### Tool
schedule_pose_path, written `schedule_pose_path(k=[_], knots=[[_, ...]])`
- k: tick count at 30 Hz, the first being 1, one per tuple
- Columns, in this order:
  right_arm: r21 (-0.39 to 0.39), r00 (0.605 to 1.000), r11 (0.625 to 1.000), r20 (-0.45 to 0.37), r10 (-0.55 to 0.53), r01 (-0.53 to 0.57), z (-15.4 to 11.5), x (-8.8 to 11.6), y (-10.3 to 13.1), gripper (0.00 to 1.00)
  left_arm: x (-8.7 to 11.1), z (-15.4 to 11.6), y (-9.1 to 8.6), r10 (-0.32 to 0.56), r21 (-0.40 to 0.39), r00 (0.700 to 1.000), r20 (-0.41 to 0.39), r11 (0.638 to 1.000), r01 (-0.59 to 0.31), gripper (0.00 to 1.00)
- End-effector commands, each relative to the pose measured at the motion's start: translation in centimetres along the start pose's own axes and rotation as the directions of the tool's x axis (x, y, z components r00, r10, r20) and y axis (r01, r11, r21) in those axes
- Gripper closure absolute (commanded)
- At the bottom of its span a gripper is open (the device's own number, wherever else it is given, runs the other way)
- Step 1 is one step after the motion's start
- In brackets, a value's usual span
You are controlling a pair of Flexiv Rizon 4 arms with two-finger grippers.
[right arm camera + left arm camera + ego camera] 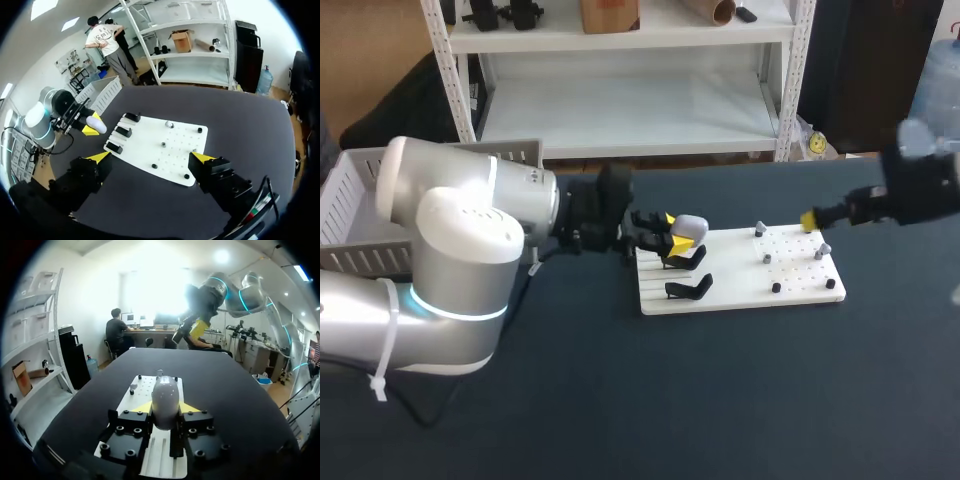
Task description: Pick up each earbud case from the left stands, insert the matching earbuds, close the lid, and place the case in the box.
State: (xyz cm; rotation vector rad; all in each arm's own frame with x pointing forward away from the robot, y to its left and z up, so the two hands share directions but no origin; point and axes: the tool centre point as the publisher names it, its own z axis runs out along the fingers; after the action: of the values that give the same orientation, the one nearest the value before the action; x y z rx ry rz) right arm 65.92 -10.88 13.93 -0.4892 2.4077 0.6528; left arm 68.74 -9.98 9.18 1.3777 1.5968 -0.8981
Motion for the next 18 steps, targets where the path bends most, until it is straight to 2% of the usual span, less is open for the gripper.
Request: schedule_pose_path(k=[1,9,11,14,18], knots=[[-0.02,1.0,1.0,-0.02,-0.005,0.004,1.5,0.1,2.3,0.0,-0.4,1.5,0.5,0.004,0.009,1.0,-0.017,1.0,-0.004,1.0],[-0.025,0.997,0.999,-0.068,-0.023,0.021,2.9,0.7,4.1,0.0,-1.7,2.6,0.2,0.04,0.03,0.999,-0.015,0.999,-0.04,1.0],[-0.029,0.997,0.999,-0.07,-0.021,0.019,3.1,0.7,4.4,0.0,-2.1,2.8,-0.2,0.058,0.003,0.998,0.004,0.998,-0.058,1.0],[-0.037,0.997,0.999,-0.08,-0.022,0.02,3.6,0.7,4.6,0.0,-2.2,3.2,-0.6,0.076,-0.034,0.997,-0.006,0.997,-0.076,1.0],[-0.041,0.994,0.999,-0.109,-0.023,0.018,4.3,0.5,4.7,0.0,-2.2,3.8,-0.9,0.078,-0.024,0.997,-0.012,0.997,-0.078,1.0]])
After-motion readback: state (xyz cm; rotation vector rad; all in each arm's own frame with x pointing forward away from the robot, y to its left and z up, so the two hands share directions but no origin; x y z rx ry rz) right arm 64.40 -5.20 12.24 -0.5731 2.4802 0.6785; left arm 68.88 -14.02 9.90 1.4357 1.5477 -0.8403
